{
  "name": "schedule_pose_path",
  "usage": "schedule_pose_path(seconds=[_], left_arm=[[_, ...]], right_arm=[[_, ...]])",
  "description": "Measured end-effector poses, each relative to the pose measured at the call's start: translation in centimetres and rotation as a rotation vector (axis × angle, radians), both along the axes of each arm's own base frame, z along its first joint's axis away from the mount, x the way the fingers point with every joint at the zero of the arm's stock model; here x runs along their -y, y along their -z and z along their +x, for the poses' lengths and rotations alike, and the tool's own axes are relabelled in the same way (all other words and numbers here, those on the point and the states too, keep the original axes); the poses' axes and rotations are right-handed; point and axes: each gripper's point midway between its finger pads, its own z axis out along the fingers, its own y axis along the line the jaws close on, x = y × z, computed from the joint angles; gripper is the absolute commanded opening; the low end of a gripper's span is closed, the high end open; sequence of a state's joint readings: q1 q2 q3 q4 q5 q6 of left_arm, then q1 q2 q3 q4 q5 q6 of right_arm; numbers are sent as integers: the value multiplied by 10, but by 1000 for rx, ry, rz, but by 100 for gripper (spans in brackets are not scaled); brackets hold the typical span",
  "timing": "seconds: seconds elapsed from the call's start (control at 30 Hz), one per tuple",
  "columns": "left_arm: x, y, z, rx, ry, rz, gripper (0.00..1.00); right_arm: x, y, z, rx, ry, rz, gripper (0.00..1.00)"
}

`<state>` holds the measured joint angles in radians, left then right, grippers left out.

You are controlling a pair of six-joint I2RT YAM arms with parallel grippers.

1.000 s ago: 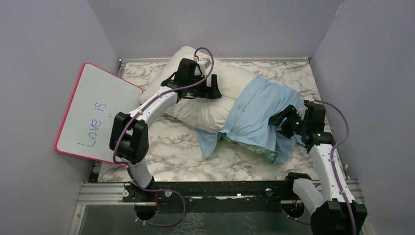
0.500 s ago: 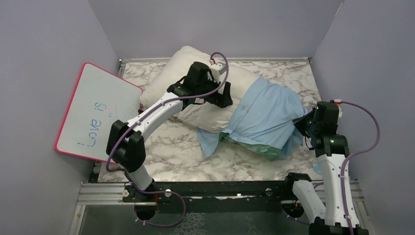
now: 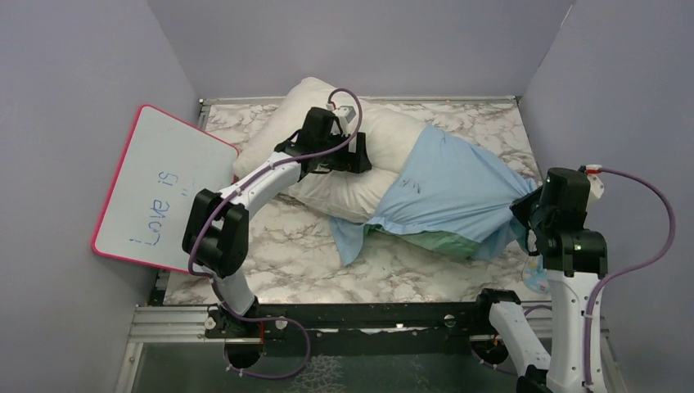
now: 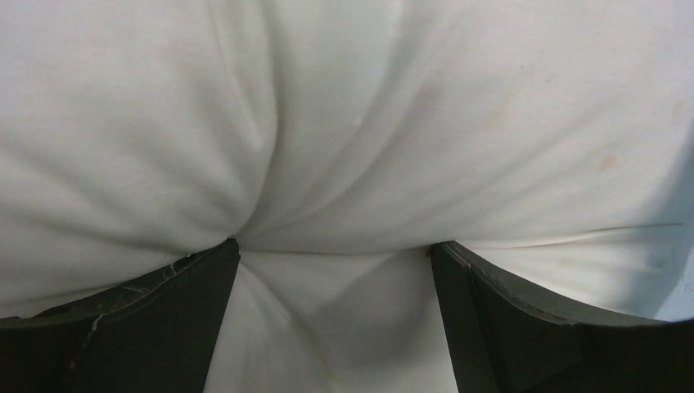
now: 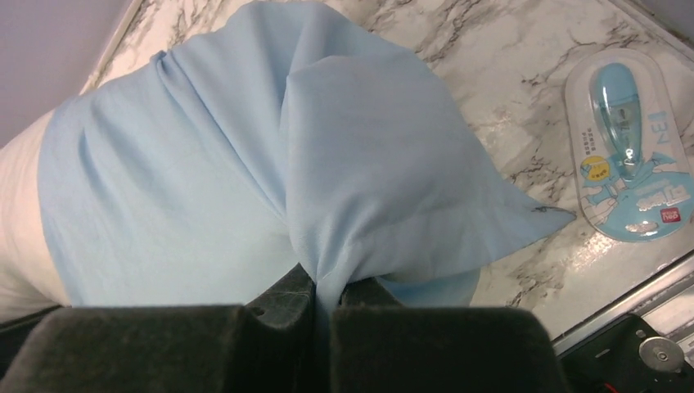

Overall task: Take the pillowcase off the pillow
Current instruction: Remove the pillow from the pillowcase.

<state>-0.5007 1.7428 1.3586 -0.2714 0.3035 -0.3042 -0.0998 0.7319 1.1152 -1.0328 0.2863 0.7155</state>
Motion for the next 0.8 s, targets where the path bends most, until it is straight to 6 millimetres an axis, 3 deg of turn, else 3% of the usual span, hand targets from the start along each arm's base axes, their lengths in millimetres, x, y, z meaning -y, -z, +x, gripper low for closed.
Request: schedule_pose_path(seconds=[0.1, 0.2, 0.33, 0.37, 0.43, 0.5, 0.57, 0.7, 0.8], left_arm=[[-5, 1, 2, -7, -11, -10, 93], [-5, 2, 1, -9, -4, -23, 92], [-5, 2, -1, -13, 9, -41, 93], [-5, 1, -2, -13, 12, -45, 92], [-4, -1, -4, -15, 19, -52, 92], [-4, -3, -6, -16, 29, -61, 92], [-4, -7, -9, -14, 41, -70, 93], [-3, -15, -16, -6, 69, -76, 93], [5, -24, -29, 24, 110, -61, 94]], right_arm=[[-13, 2, 6, -4, -85, 25, 8], [-41, 12, 22, 19, -238, 103, 18], [-81, 59, 36, -30, -424, 266, 65], [-87, 70, 37, -45, -445, 304, 74], [-101, 92, 35, -75, -494, 377, 82], [-110, 102, 33, -78, -534, 423, 82], [-117, 103, 35, -63, -568, 453, 75], [-122, 107, 41, -47, -599, 471, 27], [-115, 112, 41, -72, -540, 463, 13]])
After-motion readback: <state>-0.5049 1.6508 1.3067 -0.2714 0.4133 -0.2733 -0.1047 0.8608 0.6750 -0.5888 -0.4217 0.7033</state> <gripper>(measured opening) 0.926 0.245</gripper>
